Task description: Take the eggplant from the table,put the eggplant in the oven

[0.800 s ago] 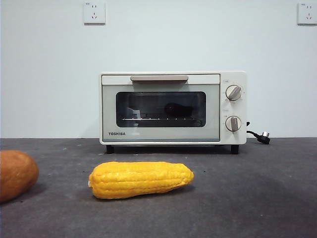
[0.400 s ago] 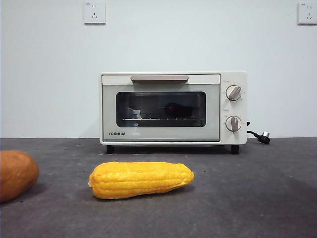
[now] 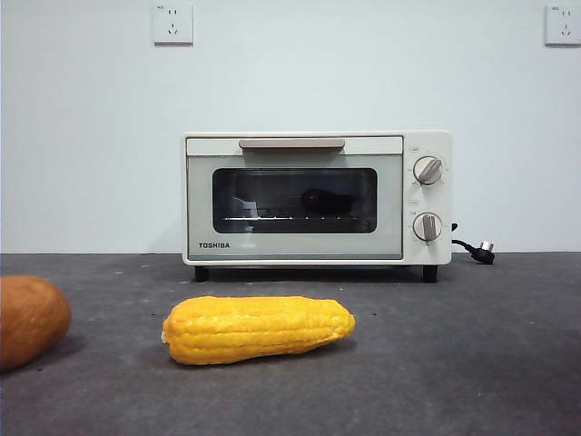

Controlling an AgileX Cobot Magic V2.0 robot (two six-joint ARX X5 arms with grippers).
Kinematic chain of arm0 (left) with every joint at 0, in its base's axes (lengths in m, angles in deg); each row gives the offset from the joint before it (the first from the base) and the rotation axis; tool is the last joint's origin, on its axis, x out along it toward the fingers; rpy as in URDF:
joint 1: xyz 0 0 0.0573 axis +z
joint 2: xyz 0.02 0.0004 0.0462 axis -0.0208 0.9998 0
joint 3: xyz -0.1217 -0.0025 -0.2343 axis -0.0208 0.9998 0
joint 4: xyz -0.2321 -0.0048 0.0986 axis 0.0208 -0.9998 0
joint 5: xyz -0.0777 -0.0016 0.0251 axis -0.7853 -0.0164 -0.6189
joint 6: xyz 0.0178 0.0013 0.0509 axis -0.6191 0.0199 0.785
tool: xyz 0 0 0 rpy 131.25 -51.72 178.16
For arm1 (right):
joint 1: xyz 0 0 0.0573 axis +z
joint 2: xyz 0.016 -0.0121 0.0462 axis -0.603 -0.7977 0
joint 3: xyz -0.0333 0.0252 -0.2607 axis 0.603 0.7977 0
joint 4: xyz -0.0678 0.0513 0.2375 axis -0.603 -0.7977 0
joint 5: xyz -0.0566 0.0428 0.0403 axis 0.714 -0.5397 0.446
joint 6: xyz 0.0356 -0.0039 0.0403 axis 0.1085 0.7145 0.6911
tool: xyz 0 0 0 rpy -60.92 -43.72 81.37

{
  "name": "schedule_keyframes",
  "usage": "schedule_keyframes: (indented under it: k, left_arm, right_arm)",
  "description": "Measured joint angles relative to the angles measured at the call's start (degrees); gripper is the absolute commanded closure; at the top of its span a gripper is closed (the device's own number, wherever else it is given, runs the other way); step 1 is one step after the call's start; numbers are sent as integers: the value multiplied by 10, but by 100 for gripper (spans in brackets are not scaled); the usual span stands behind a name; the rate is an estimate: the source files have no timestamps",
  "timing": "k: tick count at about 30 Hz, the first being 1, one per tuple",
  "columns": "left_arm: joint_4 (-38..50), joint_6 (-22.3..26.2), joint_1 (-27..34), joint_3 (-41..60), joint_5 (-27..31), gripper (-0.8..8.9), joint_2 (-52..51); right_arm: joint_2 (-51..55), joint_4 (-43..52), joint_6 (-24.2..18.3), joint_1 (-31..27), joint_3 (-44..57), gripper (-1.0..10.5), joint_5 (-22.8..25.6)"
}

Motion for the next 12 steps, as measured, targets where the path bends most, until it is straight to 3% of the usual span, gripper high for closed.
schedule_keyframes:
  k: [12]
  left_arm:
    - [0,0,0,0,0,817,2]
  right_arm:
    - [0,0,0,0,0,946,-1]
